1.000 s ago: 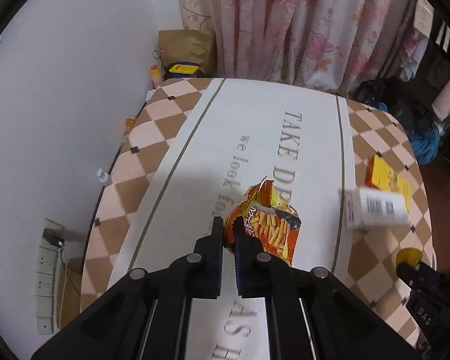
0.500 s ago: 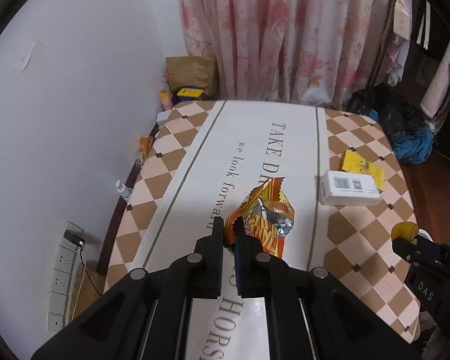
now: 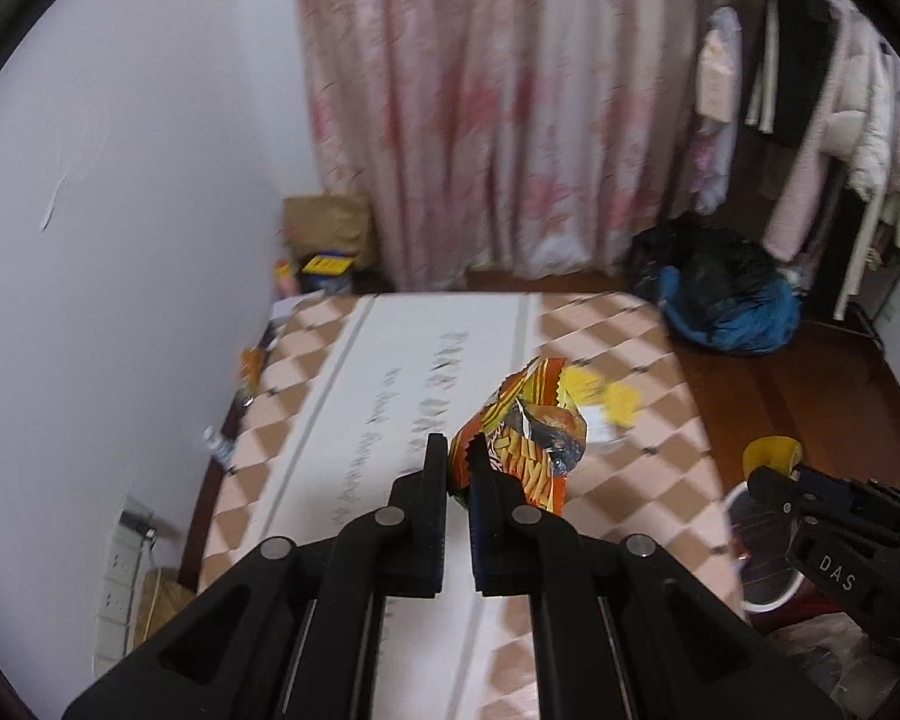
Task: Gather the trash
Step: 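Carry the snack bag and lemon peel over the bin with both tools, then open both tools to drop the snack bag and peel into the bin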
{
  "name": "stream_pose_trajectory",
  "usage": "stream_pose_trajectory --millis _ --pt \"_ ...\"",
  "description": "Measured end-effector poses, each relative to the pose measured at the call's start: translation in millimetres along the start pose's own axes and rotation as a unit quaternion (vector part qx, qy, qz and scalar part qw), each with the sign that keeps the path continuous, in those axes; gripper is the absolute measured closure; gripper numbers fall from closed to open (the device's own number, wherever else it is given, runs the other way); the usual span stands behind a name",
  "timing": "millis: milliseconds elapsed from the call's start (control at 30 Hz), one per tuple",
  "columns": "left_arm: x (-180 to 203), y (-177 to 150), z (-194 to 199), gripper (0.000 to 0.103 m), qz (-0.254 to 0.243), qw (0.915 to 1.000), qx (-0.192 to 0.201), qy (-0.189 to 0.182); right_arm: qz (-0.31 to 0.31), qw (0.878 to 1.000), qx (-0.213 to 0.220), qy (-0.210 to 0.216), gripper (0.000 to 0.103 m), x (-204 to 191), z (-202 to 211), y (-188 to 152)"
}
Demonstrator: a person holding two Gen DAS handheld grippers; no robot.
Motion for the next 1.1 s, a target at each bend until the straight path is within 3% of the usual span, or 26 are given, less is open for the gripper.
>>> stream_pose_trajectory --millis 267,433,567,700,867,900,1067,1100 --pt "135.5 -24.3 -6.3 0.100 -0.055 0.9954 -0.024 -0.074 -0.063 0.997 0.013 -0.041 0.073 125.1 43.9 -29.1" --pt "225.8 -68.6 -40.4 0.100 -0.088 0.9854 -0.084 -0.120 -0.114 0.990 -0.015 -0.078 0.073 218.1 40.9 -77.1" --pt "288.8 -117.0 -79.1 0.100 -0.113 0.9706 -0.157 -0.143 -0.168 0.981 -0.056 -0.083 0.073 287.6 15.6 -129.1" --pt "327.8 -159.4 -122.8 0.099 -0.133 0.9541 -0.226 -0.145 -0.227 0.967 -0.095 -0.062 0.073 341.4 -24.5 -181.7" --pt "352.8 -196.2 -174.2 0.099 -0.148 0.9354 -0.294 -0.131 -0.281 0.950 -0.133 -0.035 0.073 379.2 -77.3 -232.4" --pt "358.6 -203.4 -184.3 0.098 -0.149 0.9283 -0.313 -0.135 -0.289 0.947 -0.138 -0.032 0.073 384.5 -85.3 -239.9" --pt "370.7 -217.2 -209.7 0.094 -0.148 0.9229 -0.336 -0.114 -0.307 0.939 -0.155 -0.009 0.072 402.3 -123.4 -261.4" --pt "370.7 -218.6 -211.3 0.087 -0.147 0.9229 -0.338 -0.111 -0.305 0.939 -0.159 -0.009 0.072 403.7 -127.9 -262.9"
Point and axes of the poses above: each gripper's, at about its wrist camera, not at the fingertips, and z roughly against the way its jaws point, x to its right, y to its top, the point moved 6 cm from there along -z, roughly the way its jaws point, and after that the axes turned 15 degrees about z, right-handed, at the moved point
